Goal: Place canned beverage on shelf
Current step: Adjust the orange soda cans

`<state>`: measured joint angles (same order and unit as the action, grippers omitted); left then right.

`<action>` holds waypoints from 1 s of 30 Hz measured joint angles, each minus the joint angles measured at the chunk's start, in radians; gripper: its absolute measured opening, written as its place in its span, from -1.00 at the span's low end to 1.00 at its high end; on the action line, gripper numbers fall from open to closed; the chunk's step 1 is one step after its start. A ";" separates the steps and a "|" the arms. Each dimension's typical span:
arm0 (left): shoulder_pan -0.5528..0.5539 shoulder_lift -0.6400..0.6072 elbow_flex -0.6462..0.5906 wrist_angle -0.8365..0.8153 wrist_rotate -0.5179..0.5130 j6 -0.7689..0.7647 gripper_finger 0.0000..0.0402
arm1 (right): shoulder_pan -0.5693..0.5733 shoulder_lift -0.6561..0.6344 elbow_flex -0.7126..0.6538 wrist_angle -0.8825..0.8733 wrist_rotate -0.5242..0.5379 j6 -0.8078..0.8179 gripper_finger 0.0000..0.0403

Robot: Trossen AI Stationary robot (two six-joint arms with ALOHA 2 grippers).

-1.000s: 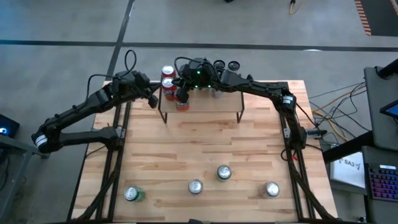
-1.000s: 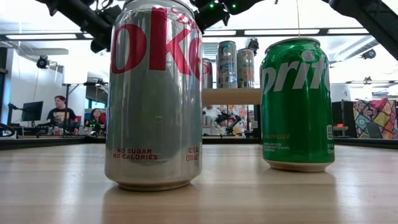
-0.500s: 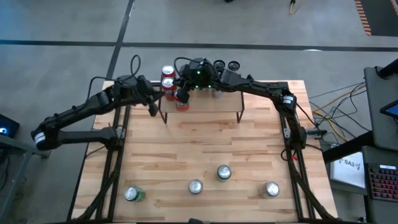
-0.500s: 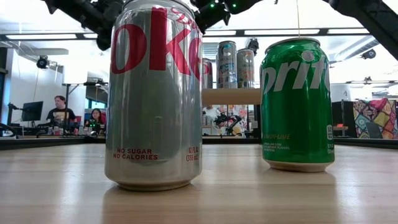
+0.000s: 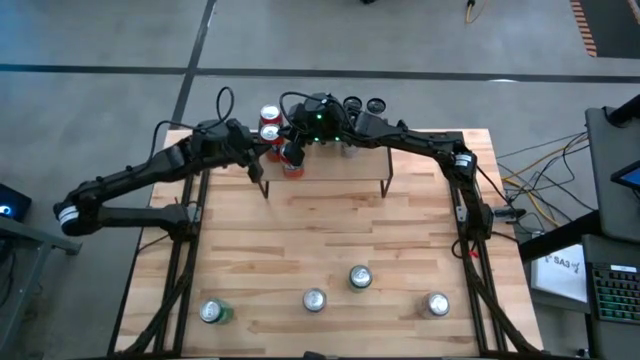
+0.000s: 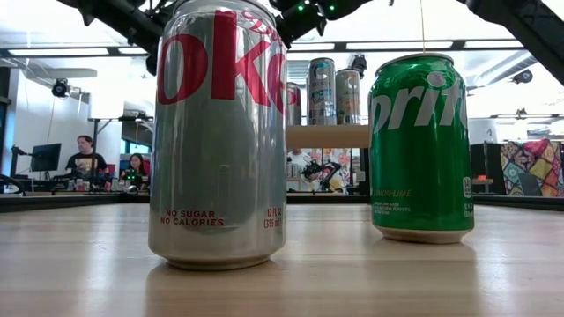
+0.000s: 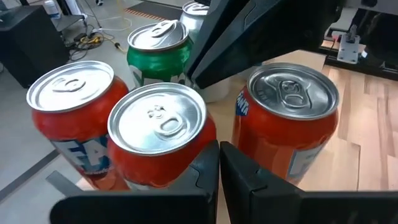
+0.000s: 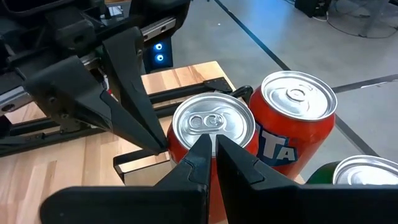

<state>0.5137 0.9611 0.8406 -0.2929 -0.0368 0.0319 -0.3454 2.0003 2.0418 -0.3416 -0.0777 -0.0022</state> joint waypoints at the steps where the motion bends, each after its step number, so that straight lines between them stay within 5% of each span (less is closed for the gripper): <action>1: 0.000 0.004 0.000 0.007 0.000 0.000 -1.00 | 0.000 0.000 0.000 0.000 0.000 -0.001 -0.94; 9: -0.010 0.027 0.000 0.047 0.000 -0.025 -1.00 | 0.000 0.000 0.000 0.000 0.000 -0.002 -0.94; 16: -0.012 -0.077 0.000 0.047 -0.005 0.053 -1.00 | 0.000 0.000 0.000 -0.009 0.000 -0.002 -0.94; 23: -0.007 -0.127 0.000 0.047 -0.185 0.150 -1.00 | 0.000 0.000 0.000 -0.010 0.000 0.002 -0.94; 30: -0.008 -0.062 0.000 0.046 -0.184 0.156 -1.00 | 0.000 0.000 0.000 0.011 0.000 0.009 -0.94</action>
<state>0.5060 0.8992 0.8406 -0.2470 -0.2207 0.1875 -0.3454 2.0006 2.0418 -0.3311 -0.0773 0.0071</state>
